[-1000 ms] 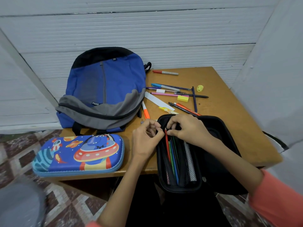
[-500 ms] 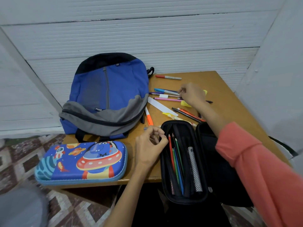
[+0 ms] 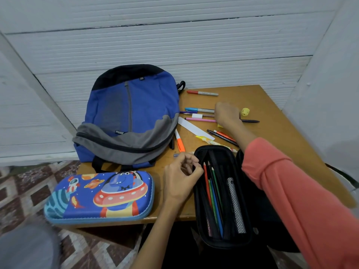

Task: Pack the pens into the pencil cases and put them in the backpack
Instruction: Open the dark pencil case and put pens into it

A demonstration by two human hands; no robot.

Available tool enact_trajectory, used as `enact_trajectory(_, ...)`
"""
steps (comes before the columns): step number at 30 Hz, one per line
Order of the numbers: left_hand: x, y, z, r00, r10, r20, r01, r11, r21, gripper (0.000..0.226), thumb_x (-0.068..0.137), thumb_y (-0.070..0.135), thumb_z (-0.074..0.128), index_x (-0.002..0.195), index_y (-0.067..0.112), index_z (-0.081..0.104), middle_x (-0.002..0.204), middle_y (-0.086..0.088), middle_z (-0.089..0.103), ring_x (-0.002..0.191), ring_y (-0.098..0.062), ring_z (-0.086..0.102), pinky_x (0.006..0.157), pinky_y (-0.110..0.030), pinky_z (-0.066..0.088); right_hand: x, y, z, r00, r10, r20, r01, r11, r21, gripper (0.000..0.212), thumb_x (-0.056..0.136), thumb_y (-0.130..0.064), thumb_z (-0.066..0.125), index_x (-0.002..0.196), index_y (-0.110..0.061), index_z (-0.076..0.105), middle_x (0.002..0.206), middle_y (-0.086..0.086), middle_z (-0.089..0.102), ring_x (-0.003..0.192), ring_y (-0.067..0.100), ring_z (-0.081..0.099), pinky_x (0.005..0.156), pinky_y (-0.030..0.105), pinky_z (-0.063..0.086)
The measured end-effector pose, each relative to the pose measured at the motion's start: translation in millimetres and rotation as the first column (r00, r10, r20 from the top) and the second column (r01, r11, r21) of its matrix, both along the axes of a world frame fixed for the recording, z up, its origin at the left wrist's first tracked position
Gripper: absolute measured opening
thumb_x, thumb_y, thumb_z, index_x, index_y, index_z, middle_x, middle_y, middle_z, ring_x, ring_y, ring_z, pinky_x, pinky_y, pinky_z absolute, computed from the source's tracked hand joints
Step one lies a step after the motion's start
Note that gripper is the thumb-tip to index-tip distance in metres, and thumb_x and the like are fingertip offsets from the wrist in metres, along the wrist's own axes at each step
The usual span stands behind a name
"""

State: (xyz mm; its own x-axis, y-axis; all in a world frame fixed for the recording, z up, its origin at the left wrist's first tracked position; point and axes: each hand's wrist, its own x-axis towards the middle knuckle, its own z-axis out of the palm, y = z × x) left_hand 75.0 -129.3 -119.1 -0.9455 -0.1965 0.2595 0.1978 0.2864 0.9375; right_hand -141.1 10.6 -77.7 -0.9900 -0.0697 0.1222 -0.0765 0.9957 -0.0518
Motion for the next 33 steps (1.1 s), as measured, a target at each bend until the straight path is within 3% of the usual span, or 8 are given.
enact_trajectory(3,0.3,0.3,0.4,1.000,0.005,-0.003,-0.005,1.000,0.002,0.008,0.075,0.014,0.066,0.080,0.019,0.067,0.074,0.003,0.066,0.061,-0.013,0.055,0.060,-0.029,0.049,1.5,4.8,-1.9,1.000,0.005,-0.016,-0.006,0.999,-0.054,0.022,0.094,-0.005,0.047,0.110,-0.006,0.062,0.112,0.016,0.063,0.102,0.035,0.059,0.072,0.036,0.042)
enact_trajectory(7,1.3,0.9,1.0,1.000,0.011,-0.001,-0.011,1.000,-0.014,0.007,0.075,0.015,0.066,0.079,0.020,0.066,0.072,0.000,0.065,0.063,-0.017,0.056,0.061,-0.030,0.049,3.6,16.3,-2.2,0.998,-0.061,-0.032,0.038,0.878,-0.478,0.017,0.095,-0.009,0.052,0.106,-0.006,0.065,0.100,0.011,0.066,0.087,0.026,0.061,0.066,0.031,0.043)
enact_trajectory(11,1.0,0.2,0.2,1.000,0.005,-0.011,-0.005,1.000,-0.008,0.008,0.074,0.014,0.065,0.078,0.021,0.065,0.073,0.003,0.065,0.061,-0.013,0.054,0.060,-0.027,0.048,26.9,22.9,18.8,0.985,-0.004,0.173,0.168,0.253,-0.953,0.024,0.096,0.000,0.052,0.118,0.000,0.059,0.091,0.007,0.060,0.066,0.016,0.059,0.057,0.025,0.053)
enact_trajectory(15,1.2,1.8,0.5,1.000,0.016,-0.007,-0.016,1.000,-0.002,0.006,0.073,0.015,0.065,0.077,0.019,0.065,0.077,0.004,0.066,0.060,-0.007,0.052,0.058,-0.022,0.046,74.6,30.2,42.1,0.890,0.370,0.265,0.344,-0.165,-0.924,0.023,0.095,0.003,0.050,0.116,0.000,0.057,0.098,0.013,0.064,0.078,0.023,0.070,0.065,0.025,0.059)
enact_trajectory(20,0.5,0.7,-0.3,1.000,0.013,0.009,-0.013,1.000,-0.006,0.006,0.074,0.012,0.067,0.078,0.017,0.065,0.071,-0.005,0.063,0.060,-0.010,0.051,0.058,-0.023,0.045,134.2,35.2,47.3,0.771,0.550,0.322,0.269,0.178,-0.947,0.014,0.084,0.003,0.065,0.097,0.001,0.061,0.081,0.014,0.067,0.068,0.019,0.065,0.054,0.020,0.053)
enact_trajectory(24,0.1,1.3,0.8,1.000,0.024,0.005,-0.024,0.999,-0.024,0.007,0.074,0.012,0.068,0.077,0.018,0.064,0.067,-0.005,0.061,0.059,-0.008,0.050,0.057,-0.018,0.041,172.0,36.1,43.2,0.698,0.564,0.442,0.257,0.379,-0.889,0.059,0.080,0.013,0.066,0.131,-0.005,0.042,0.081,0.020,0.069,0.071,0.031,0.069,0.064,0.033,0.061)
enact_trajectory(28,-0.5,1.2,0.9,1.000,0.015,-0.004,-0.015,1.000,-0.023,0.005,0.072,0.018,0.066,0.077,0.019,0.064,0.067,-0.002,0.061,0.059,-0.007,0.051,0.057,-0.019,0.042,199.6,31.4,37.6,0.687,0.570,0.450,0.183,0.464,-0.867,0.116,0.081,0.012,0.067,0.150,-0.039,-0.010,0.075,0.018,0.067,0.069,0.036,0.070,0.062,0.038,0.059)
enact_trajectory(33,-0.2,0.2,-1.0,1.000,0.015,-0.012,-0.015,0.999,-0.032,0.008,0.071,0.017,0.066,0.079,0.019,0.065,0.071,-0.004,0.063,0.060,-0.009,0.052,0.058,-0.022,0.044,212.9,19.6,40.4,0.663,0.560,0.497,0.070,0.614,-0.786,0.107,0.083,0.006,0.068,0.153,-0.037,-0.001,0.080,0.021,0.069,0.068,0.032,0.071,0.069,0.041,0.061)
